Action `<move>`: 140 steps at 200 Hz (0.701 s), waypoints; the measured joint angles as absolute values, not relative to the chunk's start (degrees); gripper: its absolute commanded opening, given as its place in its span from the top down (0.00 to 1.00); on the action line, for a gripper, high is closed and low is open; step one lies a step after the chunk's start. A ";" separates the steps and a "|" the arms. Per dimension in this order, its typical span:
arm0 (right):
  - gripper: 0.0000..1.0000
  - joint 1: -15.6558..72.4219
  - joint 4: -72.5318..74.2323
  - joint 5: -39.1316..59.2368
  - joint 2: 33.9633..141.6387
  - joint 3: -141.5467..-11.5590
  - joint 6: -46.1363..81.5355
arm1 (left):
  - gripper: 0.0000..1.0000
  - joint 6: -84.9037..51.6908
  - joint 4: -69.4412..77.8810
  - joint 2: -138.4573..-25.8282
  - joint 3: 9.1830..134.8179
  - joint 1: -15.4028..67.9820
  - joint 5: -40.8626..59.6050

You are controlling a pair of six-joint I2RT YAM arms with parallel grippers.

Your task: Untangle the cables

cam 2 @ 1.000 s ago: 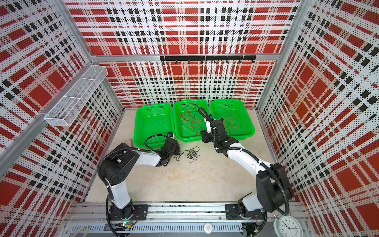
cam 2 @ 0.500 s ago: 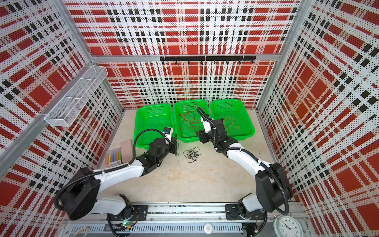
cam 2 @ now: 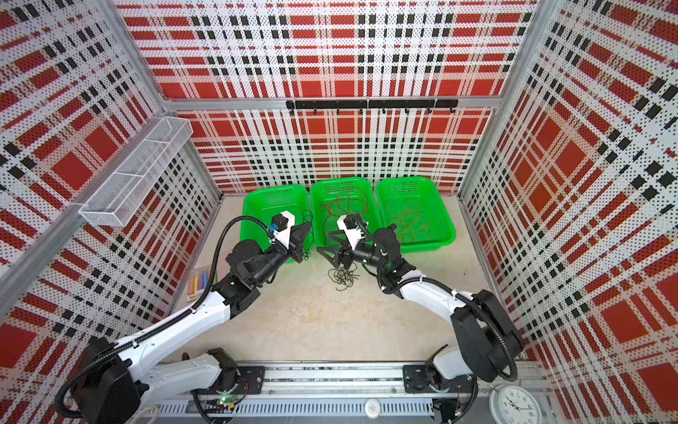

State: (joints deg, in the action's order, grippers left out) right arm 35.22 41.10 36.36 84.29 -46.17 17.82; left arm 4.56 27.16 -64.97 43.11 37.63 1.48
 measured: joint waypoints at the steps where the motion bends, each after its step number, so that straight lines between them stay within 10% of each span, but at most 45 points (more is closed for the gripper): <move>1: 0.29 35.38 41.69 36.42 84.53 -46.19 18.15 | 1.00 4.62 27.22 -65.04 43.22 37.76 1.50; 26: 0.38 37.01 47.20 36.58 88.03 -46.22 21.39 | 1.00 5.89 28.51 -65.87 44.14 39.62 1.50; 77: 0.99 37.21 50.87 30.41 87.22 -44.45 23.33 | 1.00 7.33 29.26 -67.02 44.53 41.23 0.30; 140: 1.00 32.64 44.01 21.78 78.19 -40.34 20.21 | 1.00 6.52 29.28 -66.57 44.05 39.66 1.28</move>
State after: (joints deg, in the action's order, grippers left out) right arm 32.64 44.01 21.78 78.19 -40.34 20.21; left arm 6.52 29.28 -66.57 44.05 39.66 1.28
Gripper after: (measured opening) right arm 0.049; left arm 0.041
